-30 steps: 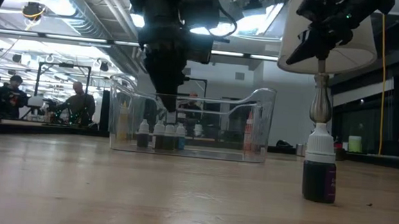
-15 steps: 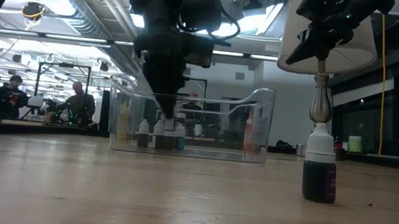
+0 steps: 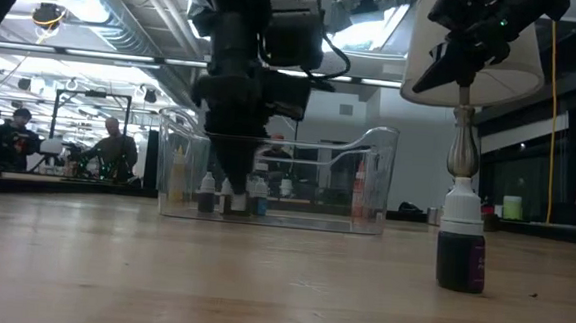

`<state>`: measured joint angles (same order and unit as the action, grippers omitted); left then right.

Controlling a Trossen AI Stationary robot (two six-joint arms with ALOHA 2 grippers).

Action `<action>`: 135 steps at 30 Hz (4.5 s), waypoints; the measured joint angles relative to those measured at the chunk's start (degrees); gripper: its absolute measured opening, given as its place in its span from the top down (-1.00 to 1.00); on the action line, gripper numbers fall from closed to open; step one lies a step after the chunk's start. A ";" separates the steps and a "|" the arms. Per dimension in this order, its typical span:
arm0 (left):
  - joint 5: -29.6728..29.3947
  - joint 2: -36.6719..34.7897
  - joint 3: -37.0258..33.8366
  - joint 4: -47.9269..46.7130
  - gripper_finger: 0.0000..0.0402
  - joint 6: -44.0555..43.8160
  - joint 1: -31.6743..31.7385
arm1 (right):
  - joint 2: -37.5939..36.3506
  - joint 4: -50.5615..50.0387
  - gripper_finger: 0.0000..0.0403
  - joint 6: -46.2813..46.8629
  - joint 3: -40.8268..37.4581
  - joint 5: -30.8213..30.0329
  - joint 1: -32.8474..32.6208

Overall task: Pick & Place food coloring
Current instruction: Put the black food coloring bottle into the transparent bin, then put the pink food coloring bottle into the transparent bin

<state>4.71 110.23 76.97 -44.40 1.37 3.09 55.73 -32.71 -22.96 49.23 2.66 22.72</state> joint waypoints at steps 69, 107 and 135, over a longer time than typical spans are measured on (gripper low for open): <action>-16.31 -19.80 30.84 -30.61 0.42 -13.07 -2.59 | 0.04 0.01 0.71 -1.79 0.02 -0.02 0.02; -47.77 -45.51 10.67 -30.30 0.42 -26.85 -16.98 | 4.39 -13.51 -0.27 28.82 0.09 -4.16 1.18; -50.58 -57.29 7.89 -29.99 0.42 -24.17 -16.98 | 29.99 -13.38 -0.34 37.57 0.07 -6.10 3.43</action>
<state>-45.87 52.95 84.86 -74.39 -22.80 -13.89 85.71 -46.09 14.61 49.30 -3.44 26.15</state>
